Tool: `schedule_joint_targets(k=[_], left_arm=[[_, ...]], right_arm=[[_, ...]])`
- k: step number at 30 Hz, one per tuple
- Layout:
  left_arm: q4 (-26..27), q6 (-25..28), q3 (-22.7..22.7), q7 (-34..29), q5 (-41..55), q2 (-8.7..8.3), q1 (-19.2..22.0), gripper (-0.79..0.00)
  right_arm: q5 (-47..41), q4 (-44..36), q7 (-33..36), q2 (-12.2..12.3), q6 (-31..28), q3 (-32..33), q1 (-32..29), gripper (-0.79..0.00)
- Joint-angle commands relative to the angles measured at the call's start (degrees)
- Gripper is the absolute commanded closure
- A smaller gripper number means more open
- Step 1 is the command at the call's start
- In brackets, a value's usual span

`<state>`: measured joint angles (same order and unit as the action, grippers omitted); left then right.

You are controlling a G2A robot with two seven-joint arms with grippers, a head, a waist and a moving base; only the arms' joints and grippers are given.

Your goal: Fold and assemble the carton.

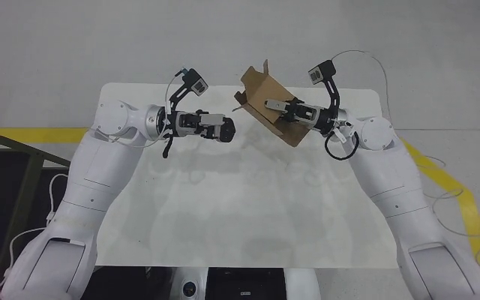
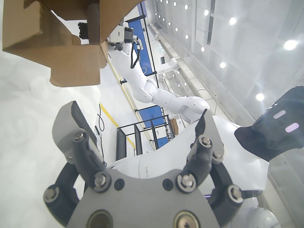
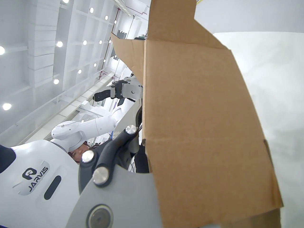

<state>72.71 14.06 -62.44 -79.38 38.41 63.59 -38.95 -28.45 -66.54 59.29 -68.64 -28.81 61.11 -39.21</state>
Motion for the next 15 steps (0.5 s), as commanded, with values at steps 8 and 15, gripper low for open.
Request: schedule_joint_targets(k=[8,15], left_arm=[[-0.47,0.07,-0.24,0.06,0.06,0.10,0.66,-0.785],[-0.55,0.03,-0.92,-0.32,0.31,-0.04,0.29,-0.785]], right_arm=[[2.15,-1.10,2.07,-0.21,1.92,-1.57,-0.12,0.000],[1.88,0.37,1.66,-0.10,0.98,-0.33,0.16,0.000]])
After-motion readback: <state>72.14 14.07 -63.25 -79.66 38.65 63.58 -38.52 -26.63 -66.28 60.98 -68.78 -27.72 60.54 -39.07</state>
